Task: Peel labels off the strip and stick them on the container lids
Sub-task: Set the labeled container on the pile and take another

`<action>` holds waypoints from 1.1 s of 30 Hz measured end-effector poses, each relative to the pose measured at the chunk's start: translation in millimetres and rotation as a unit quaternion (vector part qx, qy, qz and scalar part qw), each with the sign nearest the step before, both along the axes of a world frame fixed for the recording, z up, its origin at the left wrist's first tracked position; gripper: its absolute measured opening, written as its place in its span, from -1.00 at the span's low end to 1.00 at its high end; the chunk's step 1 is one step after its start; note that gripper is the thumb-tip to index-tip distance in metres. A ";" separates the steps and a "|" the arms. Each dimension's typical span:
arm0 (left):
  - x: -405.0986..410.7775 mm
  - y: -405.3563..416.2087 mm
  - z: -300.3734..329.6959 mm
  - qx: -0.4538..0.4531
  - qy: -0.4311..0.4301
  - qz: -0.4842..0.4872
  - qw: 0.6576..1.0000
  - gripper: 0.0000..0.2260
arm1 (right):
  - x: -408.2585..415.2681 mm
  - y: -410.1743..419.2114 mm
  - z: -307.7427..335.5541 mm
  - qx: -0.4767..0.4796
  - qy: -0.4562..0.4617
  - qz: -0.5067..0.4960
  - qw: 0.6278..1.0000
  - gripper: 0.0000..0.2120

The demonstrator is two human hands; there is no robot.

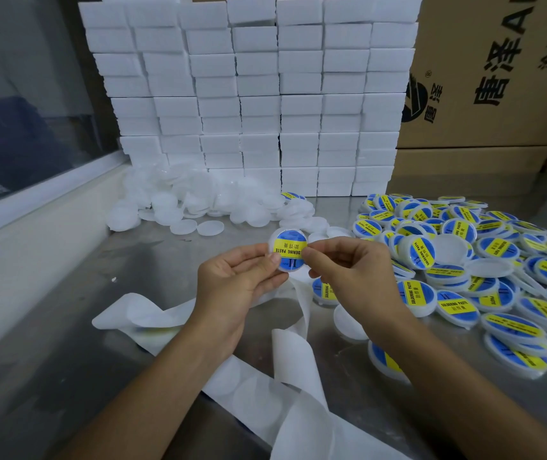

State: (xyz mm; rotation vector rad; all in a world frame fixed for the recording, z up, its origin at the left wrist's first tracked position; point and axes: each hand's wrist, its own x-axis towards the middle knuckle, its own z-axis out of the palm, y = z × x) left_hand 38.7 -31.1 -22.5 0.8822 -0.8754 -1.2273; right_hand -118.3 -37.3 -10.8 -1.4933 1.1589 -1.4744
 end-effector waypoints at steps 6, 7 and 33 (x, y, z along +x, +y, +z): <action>-1.8 0.7 0.4 -0.010 -0.010 -0.005 1.000 -0.67 | -1.1 -2.5 -4.7 -0.045 0.061 -0.029 0.997 -0.90; -1.9 0.7 0.4 -0.012 -0.007 -0.008 1.000 -0.68 | -1.0 -2.3 -5.5 -0.058 0.077 -0.039 0.995 -0.91; -7.0 4.3 0.9 -0.054 0.053 -0.184 0.980 -0.68 | 1.7 -1.0 -2.3 -0.064 -0.044 0.060 0.995 -0.60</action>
